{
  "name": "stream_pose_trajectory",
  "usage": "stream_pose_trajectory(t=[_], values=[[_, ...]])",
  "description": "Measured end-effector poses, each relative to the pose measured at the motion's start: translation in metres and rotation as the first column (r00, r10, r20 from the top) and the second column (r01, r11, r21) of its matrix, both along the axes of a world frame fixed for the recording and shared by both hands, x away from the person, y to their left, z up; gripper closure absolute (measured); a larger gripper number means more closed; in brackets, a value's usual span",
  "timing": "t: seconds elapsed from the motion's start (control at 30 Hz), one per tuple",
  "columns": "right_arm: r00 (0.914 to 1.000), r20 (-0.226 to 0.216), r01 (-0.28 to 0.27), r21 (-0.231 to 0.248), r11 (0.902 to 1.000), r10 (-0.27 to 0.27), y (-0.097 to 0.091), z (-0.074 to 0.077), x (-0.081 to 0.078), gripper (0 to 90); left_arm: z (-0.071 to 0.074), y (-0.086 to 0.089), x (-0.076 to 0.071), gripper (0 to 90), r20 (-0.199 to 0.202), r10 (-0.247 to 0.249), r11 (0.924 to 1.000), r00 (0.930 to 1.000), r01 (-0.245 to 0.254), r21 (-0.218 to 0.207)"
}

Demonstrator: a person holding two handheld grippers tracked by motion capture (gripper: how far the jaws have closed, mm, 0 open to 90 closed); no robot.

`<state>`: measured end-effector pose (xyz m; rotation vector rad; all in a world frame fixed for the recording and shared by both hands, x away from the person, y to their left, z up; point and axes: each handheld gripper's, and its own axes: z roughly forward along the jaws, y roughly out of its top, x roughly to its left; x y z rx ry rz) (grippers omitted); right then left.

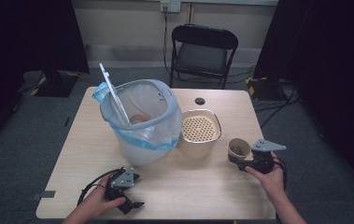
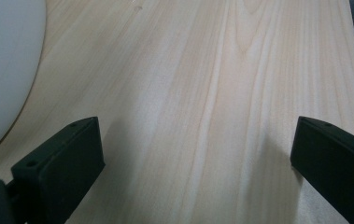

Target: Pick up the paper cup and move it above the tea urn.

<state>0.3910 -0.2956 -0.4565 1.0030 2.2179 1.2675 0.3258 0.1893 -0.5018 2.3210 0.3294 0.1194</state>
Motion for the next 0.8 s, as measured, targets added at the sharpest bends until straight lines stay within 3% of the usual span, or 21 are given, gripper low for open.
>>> stream_pose_trajectory(t=[0.37,0.5,0.8], values=[[0.9993,0.02,0.032,0.031,0.999,-0.033,0.003,0.014,0.031,30.3,0.0,0.0,0.0,1.5,-0.003,-0.01,0.9999,0.9999,0.01,0.005],[0.999,0.025,0.037,0.017,0.9991,-0.038,0.005,0.019,0.042,30.4,0.0,0.0,0.0,1.5,-0.003,-0.008,1.0,1.0,0.008,0.004],[0.9983,0.019,0.054,0.017,0.9984,-0.054,0.008,0.019,0.064,30.5,-0.001,-0.001,0.0,0.8,-0.001,-0.011,0.9999,0.9999,0.011,-0.001]])
